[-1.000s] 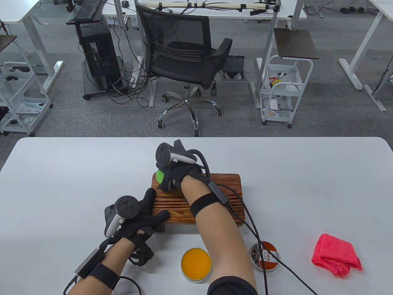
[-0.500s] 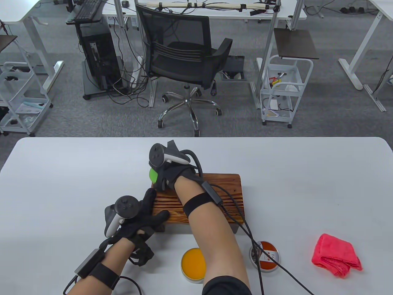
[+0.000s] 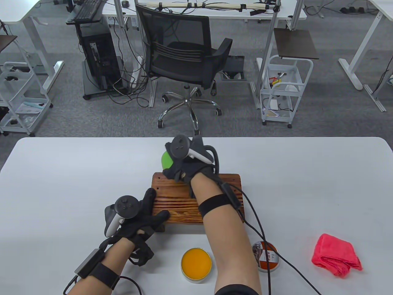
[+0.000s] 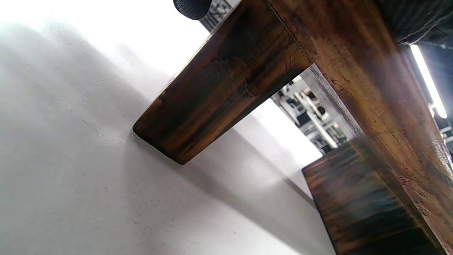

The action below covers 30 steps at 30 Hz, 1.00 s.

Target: Dip and apply wood wax on stool

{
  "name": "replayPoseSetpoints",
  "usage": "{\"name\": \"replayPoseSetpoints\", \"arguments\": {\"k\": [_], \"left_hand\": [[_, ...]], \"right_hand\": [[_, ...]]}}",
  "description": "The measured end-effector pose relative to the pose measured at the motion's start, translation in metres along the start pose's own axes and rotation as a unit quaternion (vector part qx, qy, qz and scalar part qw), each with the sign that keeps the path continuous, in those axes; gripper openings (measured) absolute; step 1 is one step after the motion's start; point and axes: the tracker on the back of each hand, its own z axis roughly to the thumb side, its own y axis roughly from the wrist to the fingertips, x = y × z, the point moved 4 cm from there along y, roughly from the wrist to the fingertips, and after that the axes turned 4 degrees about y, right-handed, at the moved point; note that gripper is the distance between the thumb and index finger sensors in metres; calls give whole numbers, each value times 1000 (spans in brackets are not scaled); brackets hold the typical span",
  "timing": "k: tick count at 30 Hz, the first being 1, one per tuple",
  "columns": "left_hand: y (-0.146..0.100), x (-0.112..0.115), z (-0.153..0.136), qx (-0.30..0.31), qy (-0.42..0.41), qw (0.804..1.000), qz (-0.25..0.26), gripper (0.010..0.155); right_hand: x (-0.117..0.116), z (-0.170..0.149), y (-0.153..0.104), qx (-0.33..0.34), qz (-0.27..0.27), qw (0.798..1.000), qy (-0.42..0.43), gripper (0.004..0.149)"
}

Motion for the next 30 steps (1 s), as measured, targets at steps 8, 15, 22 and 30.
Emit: {"name": "replayPoseSetpoints", "arguments": {"k": [8, 15, 22, 30], "left_hand": [[1, 0, 1, 0, 2, 1000, -6, 108], [2, -1, 1, -1, 6, 1000, -8, 109], [2, -1, 1, -2, 5, 1000, -11, 109], [2, -1, 1, -2, 7, 1000, -12, 109]], "right_hand": [[92, -148, -75, -183, -93, 978, -26, 101], [55, -267, -118, -319, -94, 943, 25, 101], [0, -322, -137, -372, -79, 925, 11, 100], [-31, -340, -136, -389, -49, 920, -18, 99]]}}
